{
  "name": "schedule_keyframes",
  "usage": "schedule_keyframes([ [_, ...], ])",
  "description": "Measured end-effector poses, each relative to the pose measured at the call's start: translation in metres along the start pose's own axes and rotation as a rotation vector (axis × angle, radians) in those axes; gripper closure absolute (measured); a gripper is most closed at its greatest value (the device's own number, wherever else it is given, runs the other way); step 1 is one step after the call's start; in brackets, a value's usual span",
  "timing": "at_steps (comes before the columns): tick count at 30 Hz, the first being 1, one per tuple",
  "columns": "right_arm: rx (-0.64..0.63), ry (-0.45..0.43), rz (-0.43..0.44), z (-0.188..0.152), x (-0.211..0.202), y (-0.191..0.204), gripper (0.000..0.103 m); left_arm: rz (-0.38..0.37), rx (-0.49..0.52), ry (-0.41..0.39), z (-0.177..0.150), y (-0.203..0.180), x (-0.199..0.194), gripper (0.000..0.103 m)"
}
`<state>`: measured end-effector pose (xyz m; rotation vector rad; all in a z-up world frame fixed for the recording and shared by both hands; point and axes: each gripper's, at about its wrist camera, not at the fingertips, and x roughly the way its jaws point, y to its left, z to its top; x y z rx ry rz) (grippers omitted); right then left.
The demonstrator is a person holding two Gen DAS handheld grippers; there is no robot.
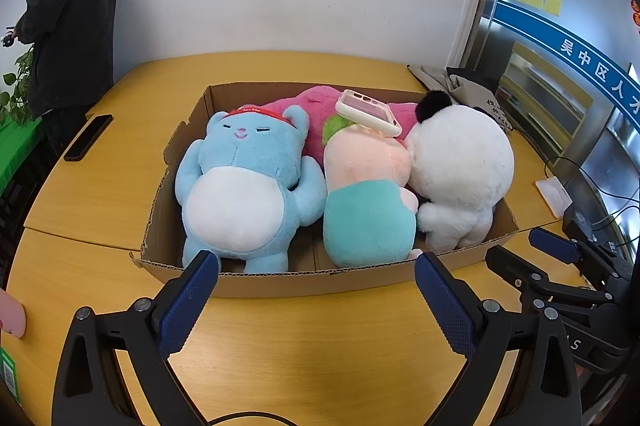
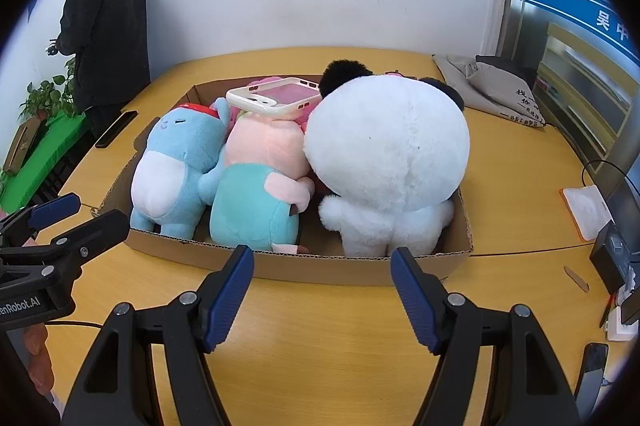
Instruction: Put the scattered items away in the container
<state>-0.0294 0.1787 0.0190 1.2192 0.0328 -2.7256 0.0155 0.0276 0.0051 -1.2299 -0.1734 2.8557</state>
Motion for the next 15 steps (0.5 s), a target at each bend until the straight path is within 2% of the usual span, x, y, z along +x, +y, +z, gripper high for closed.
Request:
schedule_keyframes([
  [10,0.003,0.007,0.007,-0.0016,0.0028,-0.0038,0.032,0.002,0.001,0.007,-0.0045,-0.0025,0.0035,0.003],
  [15,0.007,0.011,0.01,-0.0029,0.0042,-0.0033,0.032,0.032,-0.009,0.0,-0.0071,-0.0004,0.0045,0.002],
])
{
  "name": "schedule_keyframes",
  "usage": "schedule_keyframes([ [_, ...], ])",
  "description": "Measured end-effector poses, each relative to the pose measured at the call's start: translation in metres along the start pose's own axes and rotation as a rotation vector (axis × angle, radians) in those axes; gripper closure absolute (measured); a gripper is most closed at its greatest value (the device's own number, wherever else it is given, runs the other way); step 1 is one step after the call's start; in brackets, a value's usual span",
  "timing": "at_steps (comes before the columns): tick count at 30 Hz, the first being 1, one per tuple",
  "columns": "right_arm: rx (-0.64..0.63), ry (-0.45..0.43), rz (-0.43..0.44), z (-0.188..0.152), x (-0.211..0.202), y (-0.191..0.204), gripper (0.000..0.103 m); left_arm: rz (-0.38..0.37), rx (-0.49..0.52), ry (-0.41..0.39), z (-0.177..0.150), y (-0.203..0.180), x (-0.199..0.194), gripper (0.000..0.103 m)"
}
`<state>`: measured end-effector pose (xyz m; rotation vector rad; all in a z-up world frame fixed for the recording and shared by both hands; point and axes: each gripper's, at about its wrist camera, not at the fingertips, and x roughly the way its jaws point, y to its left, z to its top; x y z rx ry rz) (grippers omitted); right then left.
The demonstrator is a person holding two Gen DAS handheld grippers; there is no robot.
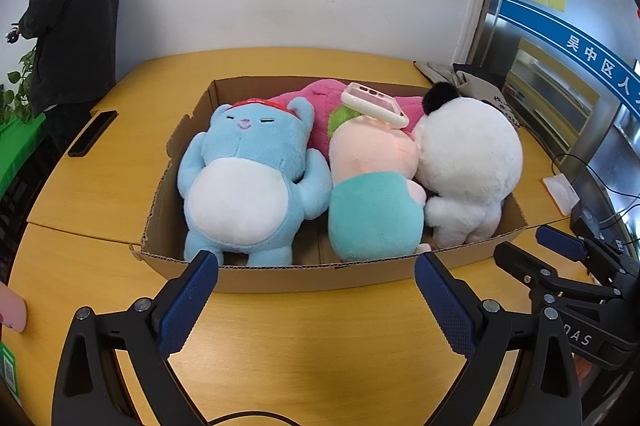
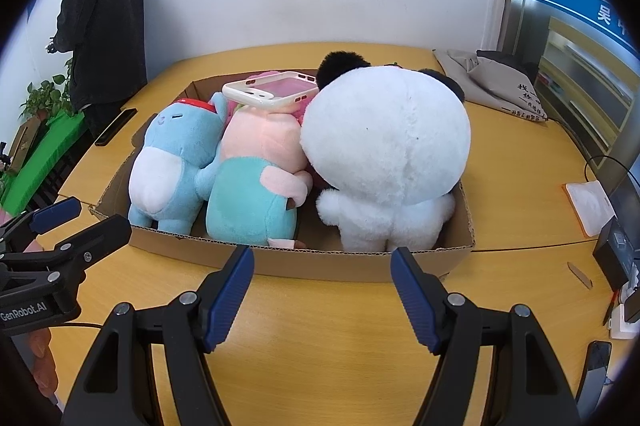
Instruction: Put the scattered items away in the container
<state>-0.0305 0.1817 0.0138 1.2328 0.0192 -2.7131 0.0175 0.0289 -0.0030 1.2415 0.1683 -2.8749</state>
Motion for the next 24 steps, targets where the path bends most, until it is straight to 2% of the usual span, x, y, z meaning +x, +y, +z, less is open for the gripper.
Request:
schedule_keyframes([
  [17,0.021,-0.004,-0.009,-0.0015,0.001,-0.0009,0.032,-0.016,-0.007,0.01,-0.005,-0.0013,0.0036,0.001],
  [24,0.022,0.001,-0.02,-0.0028,0.003,-0.0031,0.032,-0.001,0.009,-0.001,-0.0064,-0.0049,0.0021,0.0],
])
